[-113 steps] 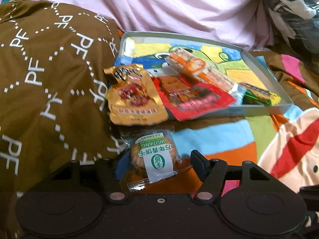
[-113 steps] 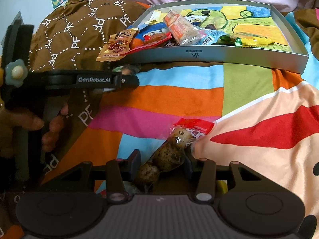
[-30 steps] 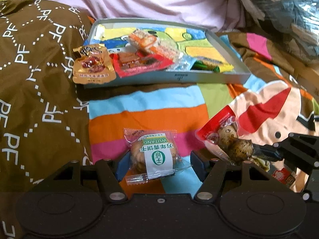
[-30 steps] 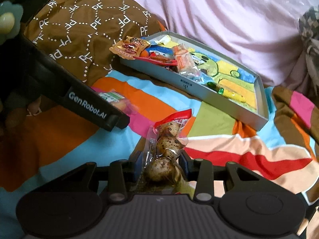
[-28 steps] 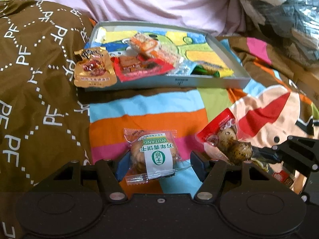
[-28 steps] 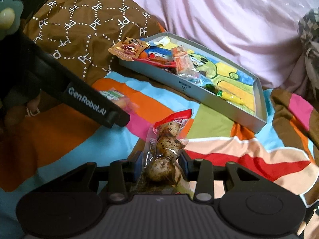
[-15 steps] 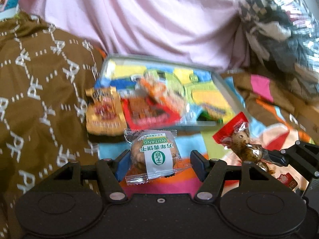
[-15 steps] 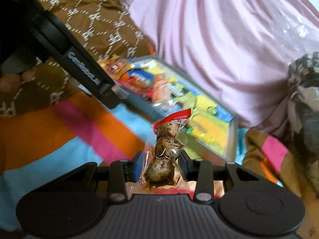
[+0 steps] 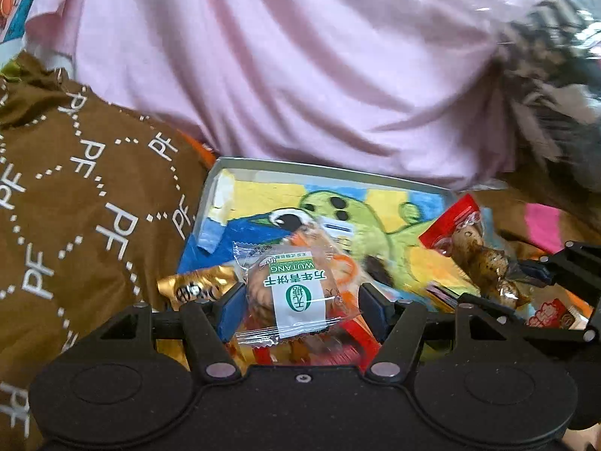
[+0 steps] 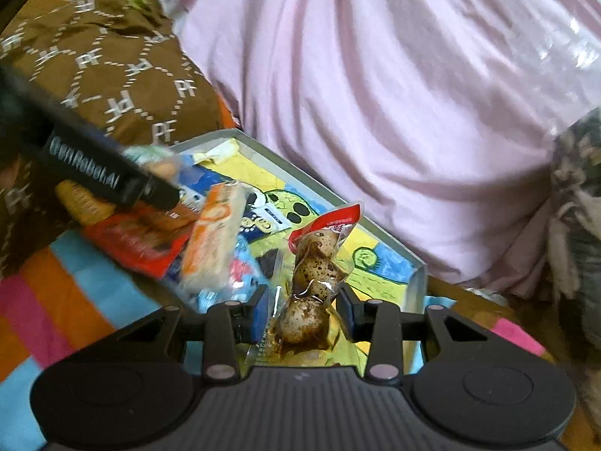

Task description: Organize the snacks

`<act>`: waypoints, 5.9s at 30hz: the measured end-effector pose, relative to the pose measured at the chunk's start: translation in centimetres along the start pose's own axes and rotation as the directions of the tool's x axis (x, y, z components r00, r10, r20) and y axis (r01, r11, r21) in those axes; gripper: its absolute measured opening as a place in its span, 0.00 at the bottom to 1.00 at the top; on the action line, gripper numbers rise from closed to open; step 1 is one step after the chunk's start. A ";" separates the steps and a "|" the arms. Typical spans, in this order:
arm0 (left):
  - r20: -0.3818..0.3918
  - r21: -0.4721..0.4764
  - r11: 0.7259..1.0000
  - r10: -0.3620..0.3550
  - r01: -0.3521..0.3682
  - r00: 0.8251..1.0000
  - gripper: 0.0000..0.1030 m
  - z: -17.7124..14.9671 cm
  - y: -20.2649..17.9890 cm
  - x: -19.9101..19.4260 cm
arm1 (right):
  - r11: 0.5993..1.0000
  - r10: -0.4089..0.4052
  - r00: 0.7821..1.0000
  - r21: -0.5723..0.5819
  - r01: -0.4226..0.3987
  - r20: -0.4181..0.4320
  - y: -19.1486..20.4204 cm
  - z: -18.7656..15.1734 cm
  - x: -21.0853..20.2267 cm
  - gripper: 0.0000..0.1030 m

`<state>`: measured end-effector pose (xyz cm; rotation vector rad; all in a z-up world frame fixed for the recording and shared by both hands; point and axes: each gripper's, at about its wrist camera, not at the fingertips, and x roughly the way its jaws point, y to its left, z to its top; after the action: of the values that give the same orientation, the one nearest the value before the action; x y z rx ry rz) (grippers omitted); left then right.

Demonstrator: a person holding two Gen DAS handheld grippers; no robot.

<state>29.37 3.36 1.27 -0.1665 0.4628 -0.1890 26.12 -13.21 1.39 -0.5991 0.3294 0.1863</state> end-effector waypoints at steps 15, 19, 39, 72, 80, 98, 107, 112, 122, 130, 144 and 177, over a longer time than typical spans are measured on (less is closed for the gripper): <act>-0.056 0.038 0.999 0.041 -0.039 0.998 0.65 1.9 0.0 4.5 | 0.989 0.095 0.993 0.124 -0.086 -0.071 -0.8 1.0 5.7 0.43; -0.089 0.024 0.999 0.029 -0.027 0.996 0.71 1.9 0.0 4.7 | 0.987 0.096 0.993 0.137 -0.086 -0.066 -1.2 0.7 5.7 0.52; 0.047 -0.041 0.997 0.062 -0.060 0.997 0.99 3.5 -1.4 -3.5 | 0.938 0.007 0.992 0.344 -0.049 0.123 -6.8 -0.5 -2.7 0.98; 0.199 0.003 0.995 0.099 -0.102 0.975 0.99 -3.2 -5.4 -22.5 | 0.836 0.015 0.966 0.526 -0.154 0.258 -6.1 -4.9 -20.7 1.00; 0.191 0.008 0.994 0.107 -0.110 0.976 0.99 -5.0 -5.2 -23.6 | 0.826 0.036 0.972 0.541 -0.160 0.232 -4.9 -6.1 -21.2 1.00; 0.083 -0.015 0.989 0.151 -0.150 0.985 0.99 -11.2 -3.2 -22.4 | 0.820 0.076 0.981 0.549 -0.164 0.179 0.1 -9.3 -20.3 1.00; 0.019 0.012 0.988 0.156 -0.156 0.988 0.99 -12.6 -3.0 -21.0 | 0.804 0.093 0.983 0.570 -0.168 0.157 1.0 -10.2 -19.4 1.00; -0.001 0.016 0.987 0.163 -0.163 0.987 0.99 -12.9 -2.9 -20.8 | 0.793 0.080 0.991 0.595 -0.130 0.109 0.9 -10.7 -18.8 1.00; 0.008 0.012 0.984 0.179 -0.179 0.984 0.99 -13.0 -2.5 -21.0 | 0.789 0.080 0.995 0.606 -0.102 0.063 1.0 -11.0 -17.9 1.00; 0.002 0.019 0.980 0.196 -0.196 0.981 0.99 -13.1 -2.3 -20.9 | 0.790 0.085 0.995 0.605 -0.101 0.056 1.2 -11.0 -17.7 1.00; -0.001 0.023 0.981 0.195 -0.194 0.981 0.99 -13.1 -2.3 -20.9 | 0.788 0.083 0.995 0.607 -0.098 0.053 1.2 -11.0 -17.7 1.00; -0.006 0.034 0.981 0.191 -0.190 0.982 0.99 -13.4 -2.5 -20.8 | 0.788 0.100 0.994 0.607 -0.106 0.044 1.6 -11.1 -17.5 1.00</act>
<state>4.68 3.91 -1.15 -0.0878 0.4819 -0.0098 6.58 -19.68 -1.82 0.0671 0.3895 0.1754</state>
